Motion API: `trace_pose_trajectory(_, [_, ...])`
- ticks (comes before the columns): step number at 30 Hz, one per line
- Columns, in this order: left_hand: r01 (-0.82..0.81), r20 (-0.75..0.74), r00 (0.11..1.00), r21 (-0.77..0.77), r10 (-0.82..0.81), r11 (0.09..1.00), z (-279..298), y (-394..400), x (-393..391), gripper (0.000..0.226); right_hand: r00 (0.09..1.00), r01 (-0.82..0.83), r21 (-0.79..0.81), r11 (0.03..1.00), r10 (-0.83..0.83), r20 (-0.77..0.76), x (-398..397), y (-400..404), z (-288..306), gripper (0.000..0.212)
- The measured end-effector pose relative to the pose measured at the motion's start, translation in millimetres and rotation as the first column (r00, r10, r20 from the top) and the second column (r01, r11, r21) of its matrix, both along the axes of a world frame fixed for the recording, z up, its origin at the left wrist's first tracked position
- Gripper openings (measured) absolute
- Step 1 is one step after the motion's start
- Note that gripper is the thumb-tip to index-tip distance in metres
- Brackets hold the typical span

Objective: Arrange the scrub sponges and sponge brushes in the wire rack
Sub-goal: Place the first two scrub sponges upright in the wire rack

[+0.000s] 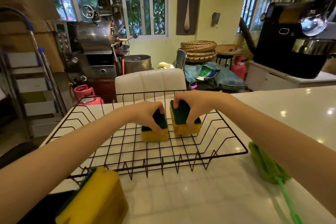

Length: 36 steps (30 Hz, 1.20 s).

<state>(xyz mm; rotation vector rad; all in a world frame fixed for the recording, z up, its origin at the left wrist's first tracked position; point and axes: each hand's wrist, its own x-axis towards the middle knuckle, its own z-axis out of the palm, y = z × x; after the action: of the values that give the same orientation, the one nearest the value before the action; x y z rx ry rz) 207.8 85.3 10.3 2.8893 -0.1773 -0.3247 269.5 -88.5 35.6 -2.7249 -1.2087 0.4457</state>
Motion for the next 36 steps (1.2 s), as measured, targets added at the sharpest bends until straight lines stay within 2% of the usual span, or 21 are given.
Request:
trace_pose_trajectory(18, [0.033, 0.035, 0.999, -0.006, -0.033, 0.999, -4.5, -6.2, 8.3, 0.057, 0.999, 0.011, -0.082, 0.997, -0.015, -0.048, 11.0, 15.4, -18.9, 0.075])
trace_pose_trajectory(23, [0.029, -0.026, 0.999, -0.013, -0.029, 0.999, -2.2, -8.6, 3.1, 0.058, 1.0, -0.011, -0.114, 0.993, 0.011, 0.001, 5.9, 17.2, -20.6, 0.075])
trace_pose_trajectory(26, [0.045, -0.131, 0.99, -0.006, -0.045, 0.999, 11.6, -9.5, -8.2, 0.059, 0.999, -0.013, -0.146, 0.989, 0.019, 0.038, -0.6, 19.5, -17.5, 0.079])
trace_pose_trajectory(30, [0.015, -0.228, 0.973, -0.038, -0.023, 0.999, 39.5, -3.2, -36.6, 0.065, 0.999, -0.029, -0.046, 0.999, 0.03, 0.029, -21.9, 20.9, -4.1, 0.088])
trace_pose_trajectory(34, [-0.009, -0.222, 0.975, -0.108, -0.015, 0.994, 59.7, 9.8, -75.4, 0.066, 0.995, -0.093, 0.118, 0.989, 0.09, 0.03, -63.7, 21.0, 12.8, 0.089])
trace_pose_trajectory(36, [-0.022, -0.171, 0.985, -0.179, -0.009, 0.984, 63.4, 16.5, -97.6, 0.066, 0.99, -0.14, 0.184, 0.973, 0.135, 0.043, -89.8, 19.3, 18.2, 0.089])
